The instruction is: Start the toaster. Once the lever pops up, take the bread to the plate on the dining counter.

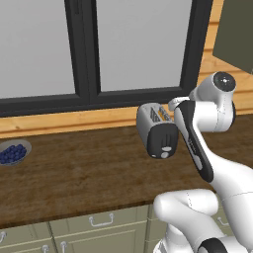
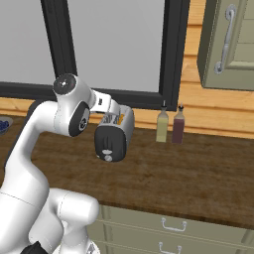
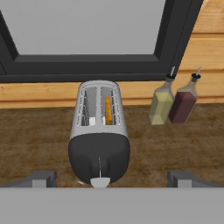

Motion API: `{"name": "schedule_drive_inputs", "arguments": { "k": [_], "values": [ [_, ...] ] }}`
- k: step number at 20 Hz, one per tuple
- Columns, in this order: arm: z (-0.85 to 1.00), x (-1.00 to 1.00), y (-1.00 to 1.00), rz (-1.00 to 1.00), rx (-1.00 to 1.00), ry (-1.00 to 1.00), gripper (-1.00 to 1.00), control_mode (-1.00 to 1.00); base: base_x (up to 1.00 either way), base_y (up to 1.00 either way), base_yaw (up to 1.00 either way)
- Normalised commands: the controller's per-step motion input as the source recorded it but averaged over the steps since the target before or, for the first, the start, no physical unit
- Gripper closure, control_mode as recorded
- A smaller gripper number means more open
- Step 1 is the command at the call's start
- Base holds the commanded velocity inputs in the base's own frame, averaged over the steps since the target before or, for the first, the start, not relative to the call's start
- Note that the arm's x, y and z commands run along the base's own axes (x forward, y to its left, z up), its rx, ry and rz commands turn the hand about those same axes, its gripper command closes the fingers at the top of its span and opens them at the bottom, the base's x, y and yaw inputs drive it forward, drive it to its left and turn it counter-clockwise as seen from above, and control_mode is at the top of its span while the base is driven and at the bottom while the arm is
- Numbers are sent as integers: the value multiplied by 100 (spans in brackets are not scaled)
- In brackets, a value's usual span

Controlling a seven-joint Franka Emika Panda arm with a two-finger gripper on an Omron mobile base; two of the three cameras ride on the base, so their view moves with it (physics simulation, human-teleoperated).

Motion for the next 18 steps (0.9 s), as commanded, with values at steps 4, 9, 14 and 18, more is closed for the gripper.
{"name": "schedule_drive_inputs", "arguments": {
  "k": [4,9,14,18],
  "values": [
    [0,0,0,0,0,0,-100,-100,0,0,0],
    [0,0,0,0,0,0,-100,-100,0,0,0],
    [0,0,0,0,0,0,-100,-100,0,0,0],
    [0,0,0,0,0,0,-100,-100,0,0,0]
  ]
}}
